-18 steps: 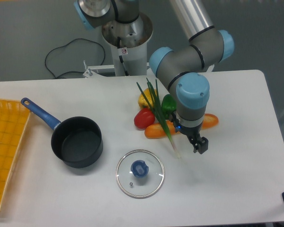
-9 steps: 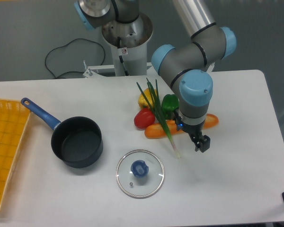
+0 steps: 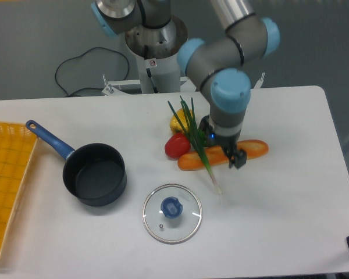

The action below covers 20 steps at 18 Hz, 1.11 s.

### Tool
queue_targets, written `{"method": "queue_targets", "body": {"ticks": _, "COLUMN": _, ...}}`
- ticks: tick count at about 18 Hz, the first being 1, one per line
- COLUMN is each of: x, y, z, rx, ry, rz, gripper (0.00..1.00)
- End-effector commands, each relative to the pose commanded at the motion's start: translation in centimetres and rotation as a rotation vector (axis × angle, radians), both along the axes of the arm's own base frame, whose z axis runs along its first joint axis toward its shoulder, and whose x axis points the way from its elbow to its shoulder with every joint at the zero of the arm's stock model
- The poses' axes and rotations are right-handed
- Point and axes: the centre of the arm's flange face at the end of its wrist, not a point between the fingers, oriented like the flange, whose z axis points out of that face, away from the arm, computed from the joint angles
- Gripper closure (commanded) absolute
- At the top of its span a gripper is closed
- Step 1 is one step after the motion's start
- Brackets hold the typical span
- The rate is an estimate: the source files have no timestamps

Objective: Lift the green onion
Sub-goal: 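Lift the gripper off the bread and move it toward the green onion tops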

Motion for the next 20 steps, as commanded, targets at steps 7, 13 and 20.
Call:
{"method": "queue_targets", "body": {"ticks": 7, "x": 1.7, "y": -1.2, "z": -1.0, "rx": -0.022, "ry": -0.034, "rz": 0.192, "gripper": 0.0}}
{"method": "queue_targets", "body": {"ticks": 13, "x": 4.1, "y": -1.0, "z": -1.9, "rx": 0.023, "ry": -0.041, "rz": 0.54, "gripper": 0.0}}
{"method": "queue_targets", "body": {"ticks": 20, "x": 5.6, "y": -1.2, "z": -4.0, "rx": 0.026, "ry": -0.089, "rz": 0.574, "gripper": 0.01}}
